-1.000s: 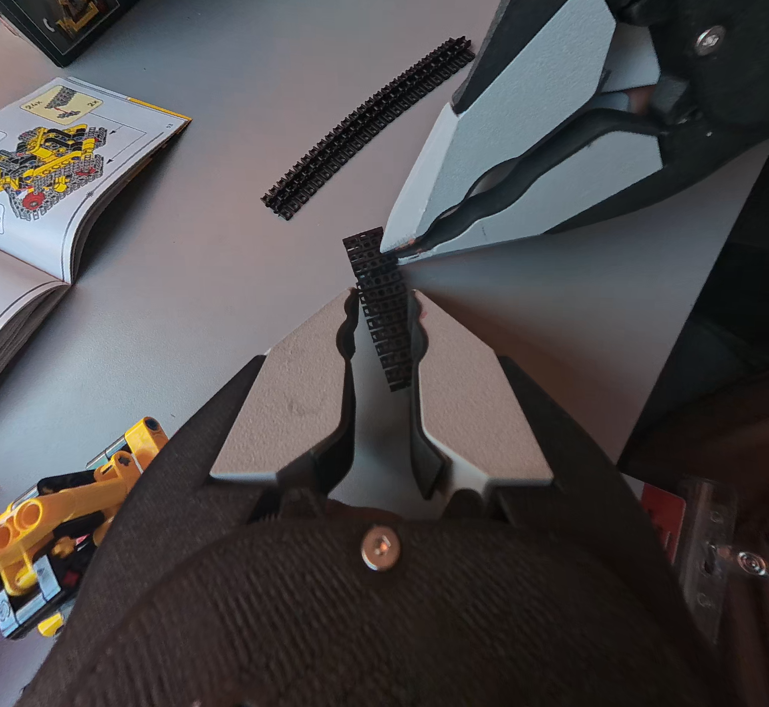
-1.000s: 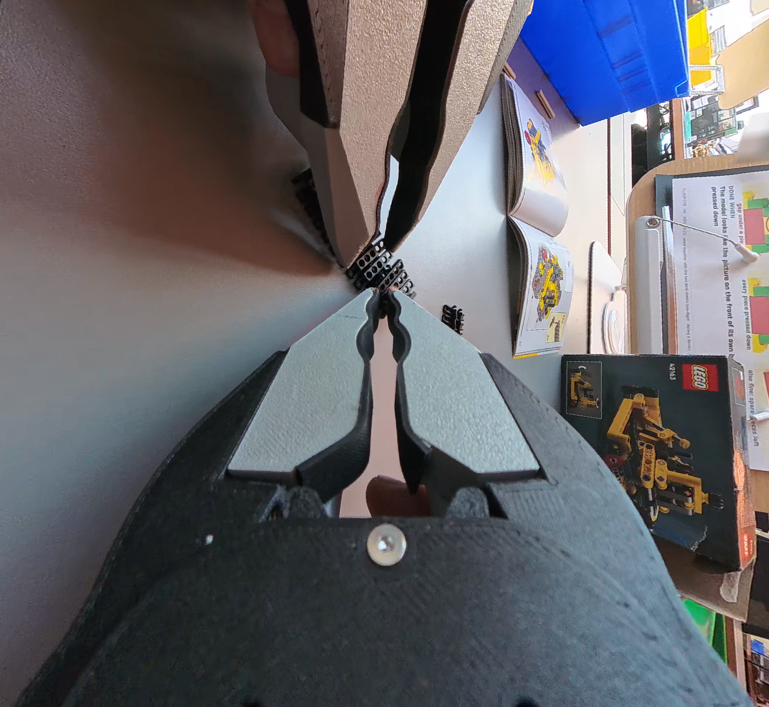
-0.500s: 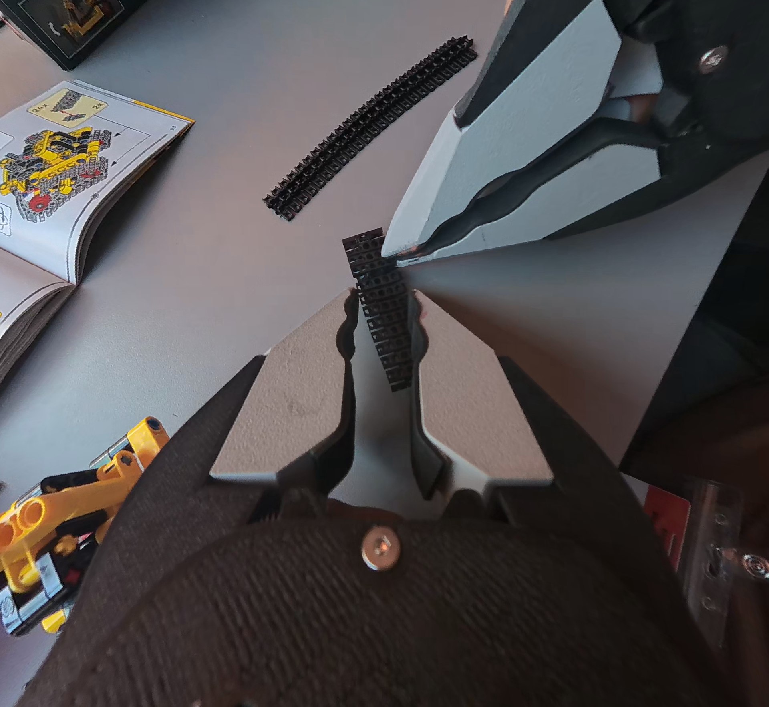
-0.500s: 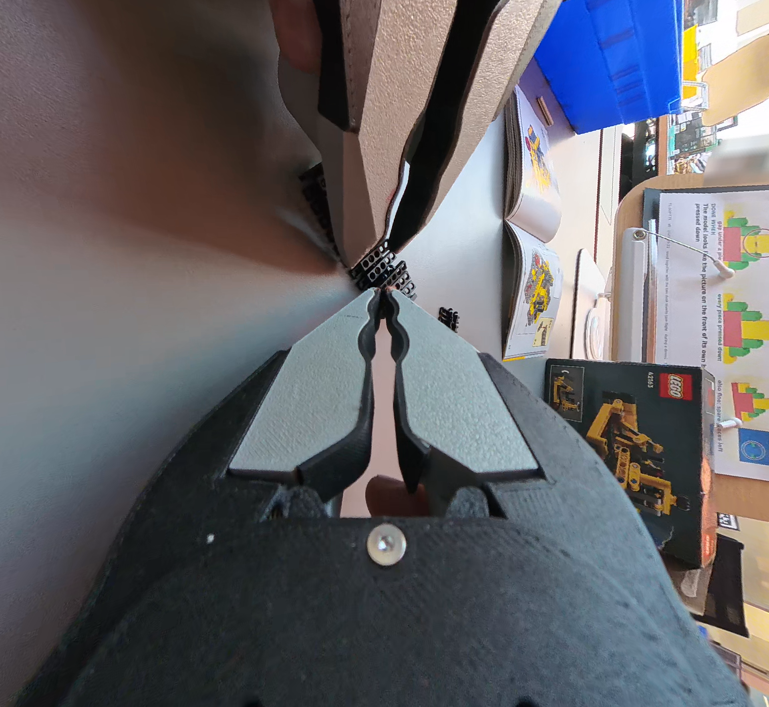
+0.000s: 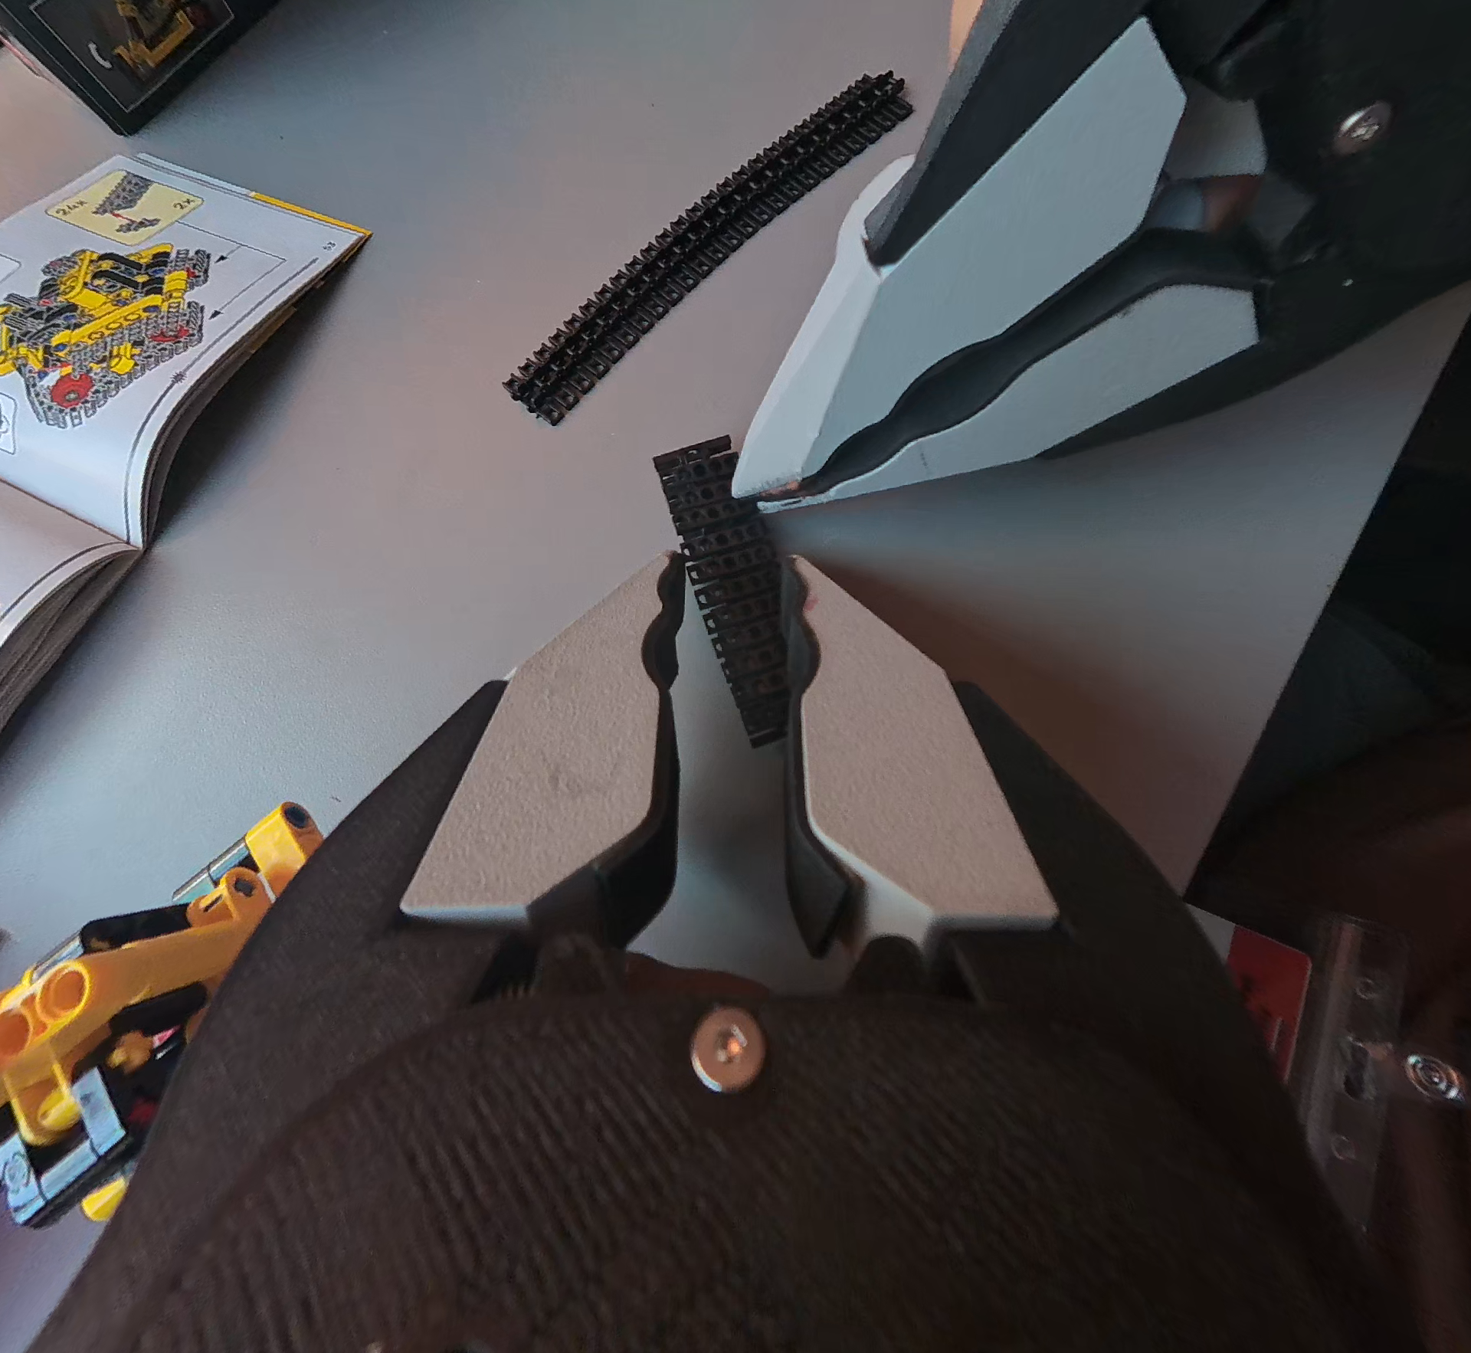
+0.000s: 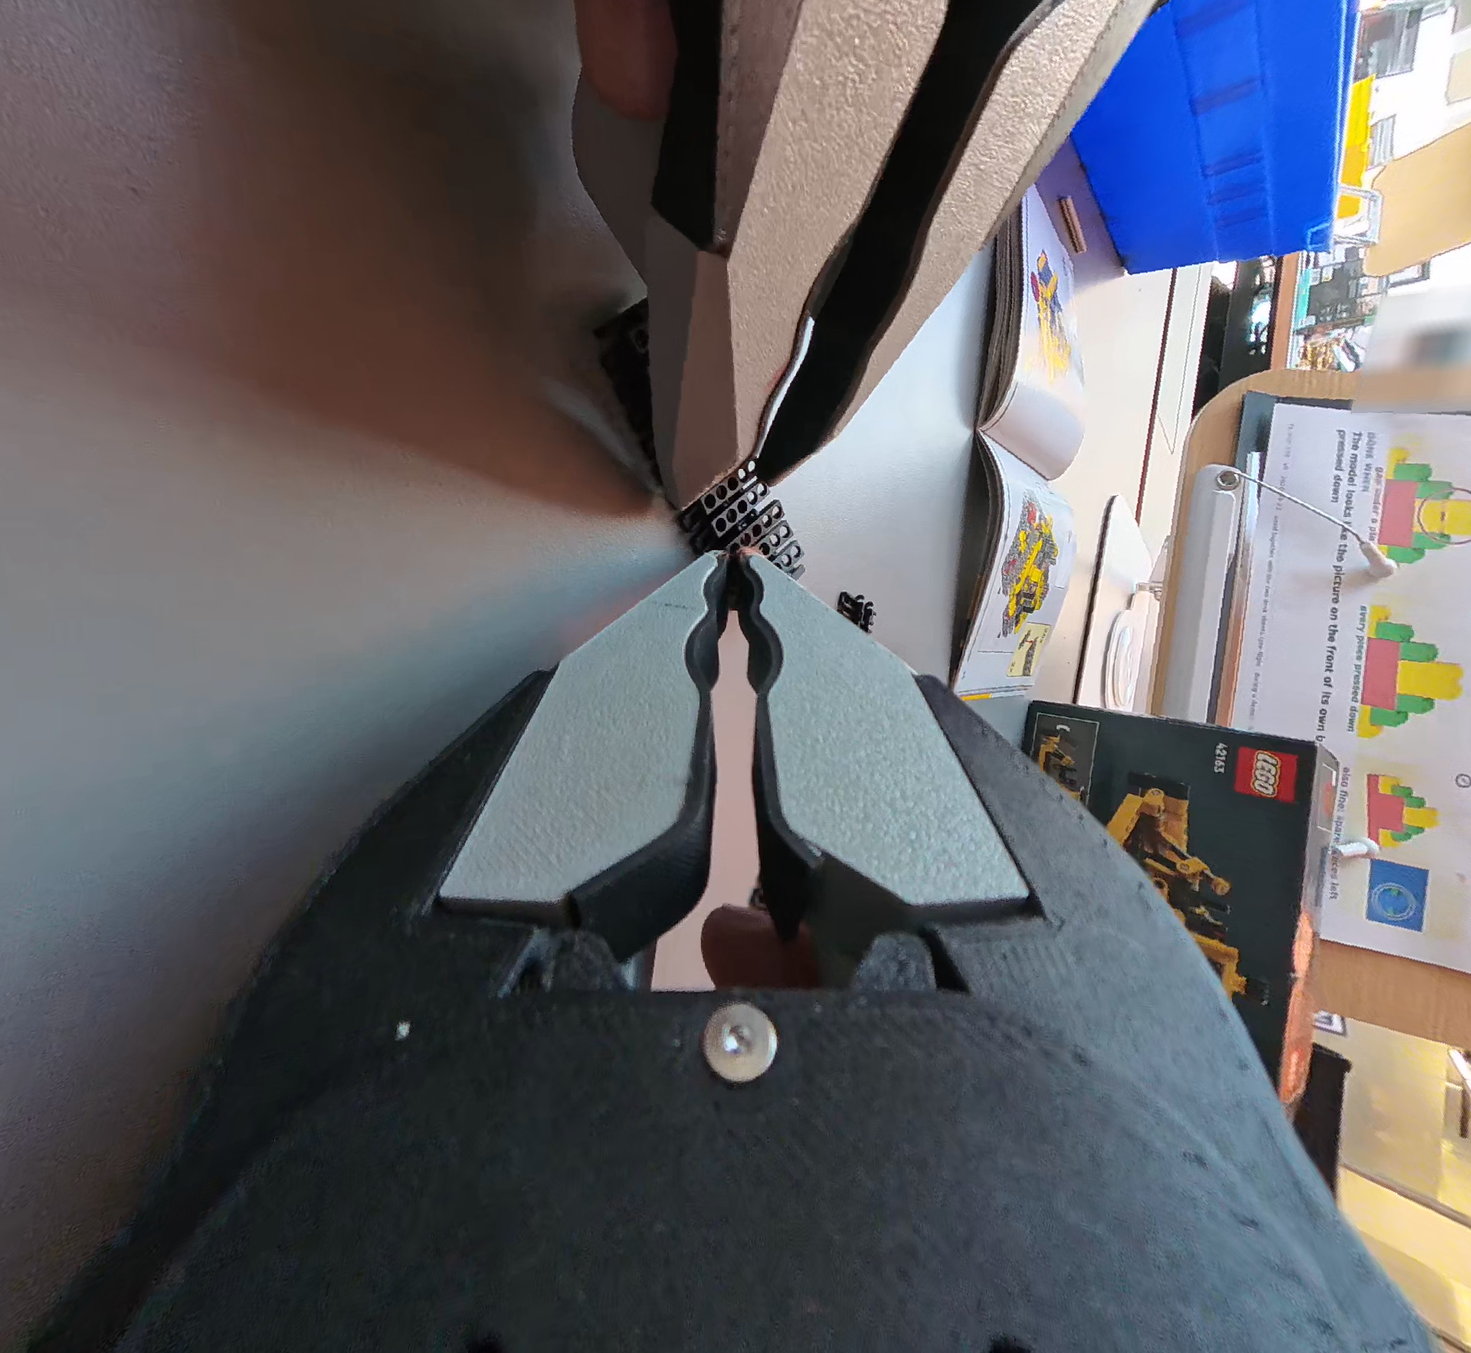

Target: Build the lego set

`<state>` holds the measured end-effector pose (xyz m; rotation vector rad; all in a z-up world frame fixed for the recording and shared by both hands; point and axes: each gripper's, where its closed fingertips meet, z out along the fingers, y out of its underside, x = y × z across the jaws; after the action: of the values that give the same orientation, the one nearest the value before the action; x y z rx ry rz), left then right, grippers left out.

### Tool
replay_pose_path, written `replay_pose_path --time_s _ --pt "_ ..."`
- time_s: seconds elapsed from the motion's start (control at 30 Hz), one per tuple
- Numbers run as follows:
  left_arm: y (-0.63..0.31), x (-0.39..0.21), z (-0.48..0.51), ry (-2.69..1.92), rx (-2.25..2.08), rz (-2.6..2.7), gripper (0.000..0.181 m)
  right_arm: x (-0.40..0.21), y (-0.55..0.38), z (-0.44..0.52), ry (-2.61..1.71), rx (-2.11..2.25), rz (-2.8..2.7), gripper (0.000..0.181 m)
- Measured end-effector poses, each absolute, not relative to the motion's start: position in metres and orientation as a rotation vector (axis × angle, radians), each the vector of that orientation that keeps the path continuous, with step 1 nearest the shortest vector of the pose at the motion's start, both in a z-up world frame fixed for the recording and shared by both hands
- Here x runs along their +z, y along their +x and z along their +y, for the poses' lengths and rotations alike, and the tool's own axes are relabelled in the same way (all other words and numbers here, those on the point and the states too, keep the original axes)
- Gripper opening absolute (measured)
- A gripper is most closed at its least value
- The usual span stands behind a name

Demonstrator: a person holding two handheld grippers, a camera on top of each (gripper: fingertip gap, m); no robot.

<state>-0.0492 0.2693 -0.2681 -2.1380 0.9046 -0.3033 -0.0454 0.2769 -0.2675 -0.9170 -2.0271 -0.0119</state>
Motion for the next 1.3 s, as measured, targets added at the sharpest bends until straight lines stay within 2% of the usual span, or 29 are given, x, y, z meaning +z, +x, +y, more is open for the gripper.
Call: replay_pose_path --time_s 0.4,0.67,1.1,1.3 --pt "-0.049 -0.269 0.269 -2.136 -0.297 0.908 0.02 -0.27 -0.043 0.273 -0.854 -0.003 -2.356 0.004" --pt "-0.049 -0.269 0.27 -2.136 -0.306 0.906 0.02 -0.268 -0.049 0.266 -0.979 0.307 -2.592 0.0" --pt "-0.049 -0.269 0.271 -2.141 -0.332 0.907 0.02 -0.252 -0.057 0.273 -1.196 0.697 -2.42 0.0" --pt "-0.049 -0.269 0.271 -2.141 -0.331 0.908 0.02 -0.257 -0.054 0.277 -1.214 0.648 -2.417 0.0"
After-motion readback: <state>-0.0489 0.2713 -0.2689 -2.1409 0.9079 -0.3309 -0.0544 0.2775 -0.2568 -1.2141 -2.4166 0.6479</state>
